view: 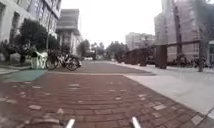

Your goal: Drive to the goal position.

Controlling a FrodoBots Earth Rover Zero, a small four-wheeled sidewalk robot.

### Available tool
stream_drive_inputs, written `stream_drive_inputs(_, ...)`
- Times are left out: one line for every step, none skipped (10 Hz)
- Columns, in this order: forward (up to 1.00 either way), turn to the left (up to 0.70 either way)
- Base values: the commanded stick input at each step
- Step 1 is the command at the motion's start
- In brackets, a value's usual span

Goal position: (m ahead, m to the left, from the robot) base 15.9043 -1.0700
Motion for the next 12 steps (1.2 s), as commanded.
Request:
stream_drive_inputs(0.7, -0.05)
stream_drive_inputs(0.7, -0.02)
stream_drive_inputs(0.7, 0.0)
stream_drive_inputs(0.7, 0.0)
stream_drive_inputs(0.7, 0.0)
stream_drive_inputs(0.7, 0.0)
stream_drive_inputs(0.7, 0.0)
stream_drive_inputs(0.7, 0.0)
stream_drive_inputs(0.7, 0.0)
stream_drive_inputs(0.7, 0.0)
stream_drive_inputs(0.7, 0.0)
stream_drive_inputs(0.7, 0.0)
